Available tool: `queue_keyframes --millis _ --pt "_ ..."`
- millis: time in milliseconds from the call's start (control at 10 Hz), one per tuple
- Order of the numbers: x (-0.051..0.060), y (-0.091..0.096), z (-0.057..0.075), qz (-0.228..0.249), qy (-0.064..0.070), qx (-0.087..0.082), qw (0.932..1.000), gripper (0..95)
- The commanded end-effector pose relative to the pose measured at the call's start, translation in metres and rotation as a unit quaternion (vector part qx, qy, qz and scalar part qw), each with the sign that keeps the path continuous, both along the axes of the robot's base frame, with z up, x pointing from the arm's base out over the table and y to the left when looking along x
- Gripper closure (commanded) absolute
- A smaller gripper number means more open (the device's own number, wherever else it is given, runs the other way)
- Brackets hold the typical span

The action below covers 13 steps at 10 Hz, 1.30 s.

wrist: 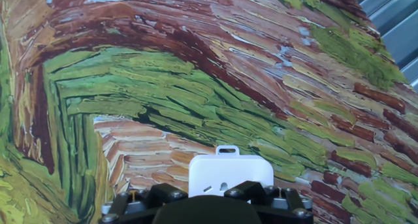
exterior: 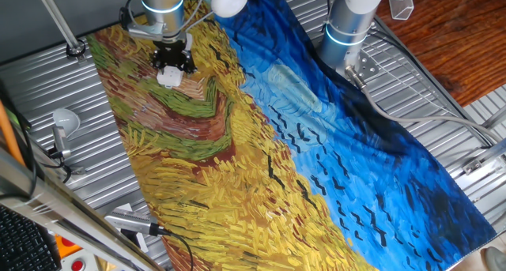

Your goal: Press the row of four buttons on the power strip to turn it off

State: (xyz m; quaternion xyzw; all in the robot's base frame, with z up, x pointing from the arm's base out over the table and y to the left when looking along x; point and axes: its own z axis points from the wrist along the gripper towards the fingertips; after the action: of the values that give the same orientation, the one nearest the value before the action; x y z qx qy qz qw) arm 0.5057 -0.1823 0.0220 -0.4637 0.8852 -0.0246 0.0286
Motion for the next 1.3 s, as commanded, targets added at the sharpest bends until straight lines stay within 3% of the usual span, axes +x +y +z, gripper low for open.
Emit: queue_keyframes --millis 100,600,900,1000,1300 --pt "0.0 0.0 -0.008 0.001 -0.002 -0.002 1.0 19.0" --pt "-0.003 -0.001 -0.017 0.007 -0.01 -0.003 0.9999 19.0" --pt "-0.003 -0.001 -0.015 0.005 -0.01 -0.003 0.9999 19.0" --pt "-0.002 -0.001 -0.01 0.004 -0.009 -0.008 0.9999 19.0" --pt "-0.005 -0.004 0.023 0.005 0.006 -0.015 0.9999 19.0"
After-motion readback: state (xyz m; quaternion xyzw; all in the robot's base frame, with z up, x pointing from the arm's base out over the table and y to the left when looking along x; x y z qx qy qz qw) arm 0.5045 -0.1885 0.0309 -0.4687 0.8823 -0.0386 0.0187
